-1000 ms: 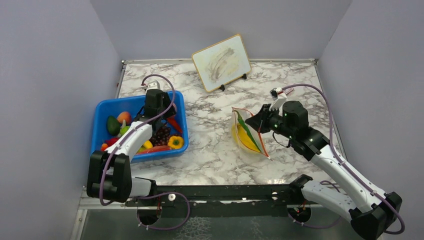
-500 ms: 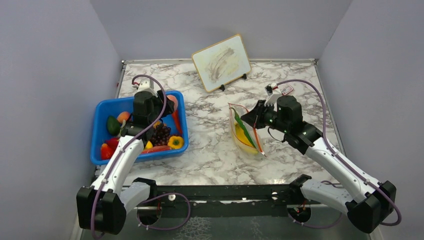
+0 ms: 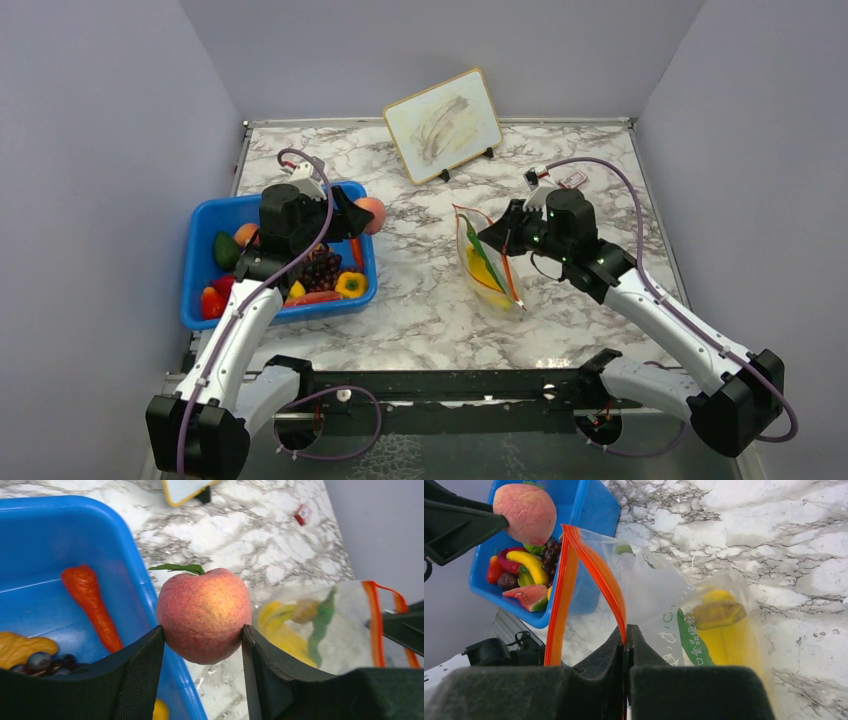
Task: Place the food in the zip-top bag and seal the zipper
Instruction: Pick up the fake fruit from the bin, then place the fake fruit in the zipper food storage bag.
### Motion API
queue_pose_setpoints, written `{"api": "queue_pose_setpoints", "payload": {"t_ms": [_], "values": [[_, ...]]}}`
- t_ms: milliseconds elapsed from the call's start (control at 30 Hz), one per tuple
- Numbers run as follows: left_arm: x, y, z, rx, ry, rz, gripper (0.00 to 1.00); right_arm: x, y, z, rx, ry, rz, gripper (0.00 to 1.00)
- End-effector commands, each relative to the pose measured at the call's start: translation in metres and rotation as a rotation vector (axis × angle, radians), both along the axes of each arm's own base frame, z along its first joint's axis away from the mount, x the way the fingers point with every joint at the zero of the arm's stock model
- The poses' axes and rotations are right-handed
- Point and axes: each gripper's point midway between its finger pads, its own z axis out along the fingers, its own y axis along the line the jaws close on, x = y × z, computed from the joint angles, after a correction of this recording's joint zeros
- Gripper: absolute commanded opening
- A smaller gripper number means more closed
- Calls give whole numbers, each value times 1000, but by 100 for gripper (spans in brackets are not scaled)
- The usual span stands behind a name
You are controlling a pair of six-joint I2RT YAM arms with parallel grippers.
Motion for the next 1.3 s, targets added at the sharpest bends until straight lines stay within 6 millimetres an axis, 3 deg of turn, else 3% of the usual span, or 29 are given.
{"api": "queue_pose_setpoints", "payload": {"t_ms": [0,433,533,633,867,1267], "values": [[-22,-36,36,-119,-29,-193,28,2,7,16,36,-39,25,1],[-84,-130,124,-320,-203,-564,26,6,13,21,40,-45,47,1],[-93,-146,131,-368,-212,-614,26,5,14,22,45,-47,52,1],[-96,-161,124,-389,-199,-648,26,3,15,24,56,-55,67,1],[-97,-187,86,-359,-117,-691,26,1,16,35,75,-62,74,1],[-88,-189,26,-217,22,-616,28,-1,13,44,81,-89,65,1]]}}
